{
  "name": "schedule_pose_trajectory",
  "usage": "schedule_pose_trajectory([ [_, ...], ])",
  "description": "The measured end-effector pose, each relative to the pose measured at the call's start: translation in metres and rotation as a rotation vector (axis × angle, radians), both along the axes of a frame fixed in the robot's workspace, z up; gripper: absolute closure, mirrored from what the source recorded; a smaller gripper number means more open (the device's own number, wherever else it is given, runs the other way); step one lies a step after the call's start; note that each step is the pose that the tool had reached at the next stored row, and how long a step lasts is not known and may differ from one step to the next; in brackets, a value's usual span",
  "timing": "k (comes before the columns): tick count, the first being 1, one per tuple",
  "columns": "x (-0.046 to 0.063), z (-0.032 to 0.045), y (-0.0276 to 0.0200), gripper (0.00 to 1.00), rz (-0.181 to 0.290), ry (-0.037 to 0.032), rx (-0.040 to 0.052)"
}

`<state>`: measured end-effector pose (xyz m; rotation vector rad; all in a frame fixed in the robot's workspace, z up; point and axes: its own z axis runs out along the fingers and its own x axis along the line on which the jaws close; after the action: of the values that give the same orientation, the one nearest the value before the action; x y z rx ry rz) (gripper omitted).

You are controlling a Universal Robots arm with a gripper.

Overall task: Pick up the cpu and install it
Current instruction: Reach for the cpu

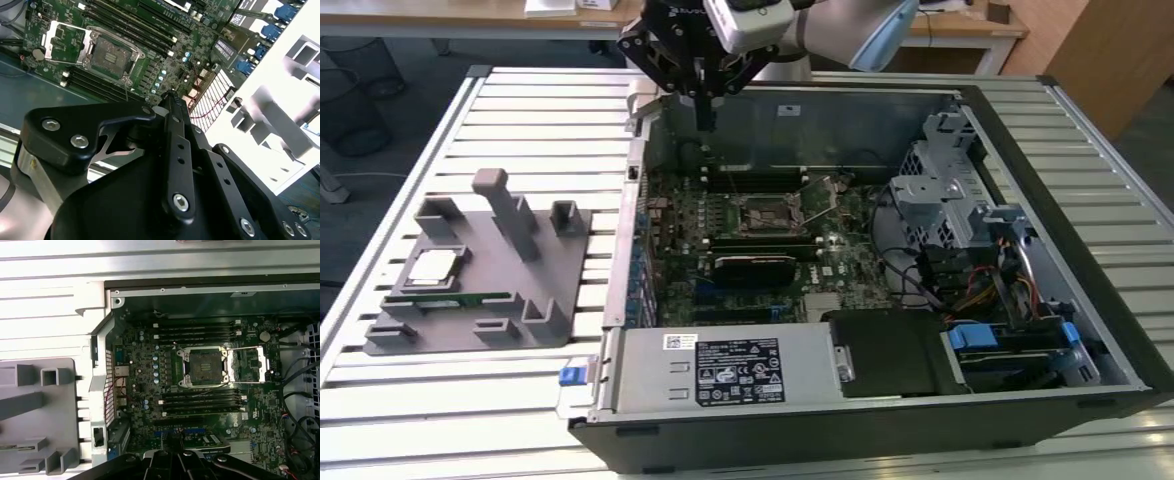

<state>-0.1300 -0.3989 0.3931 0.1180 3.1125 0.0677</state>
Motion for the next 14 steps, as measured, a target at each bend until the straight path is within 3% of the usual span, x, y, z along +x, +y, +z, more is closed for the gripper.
schedule_pose_trajectory([
  [14, -0.0043, -0.0004, 0.0000, 0.89, 0.000, 0.0002, 0.0000],
])
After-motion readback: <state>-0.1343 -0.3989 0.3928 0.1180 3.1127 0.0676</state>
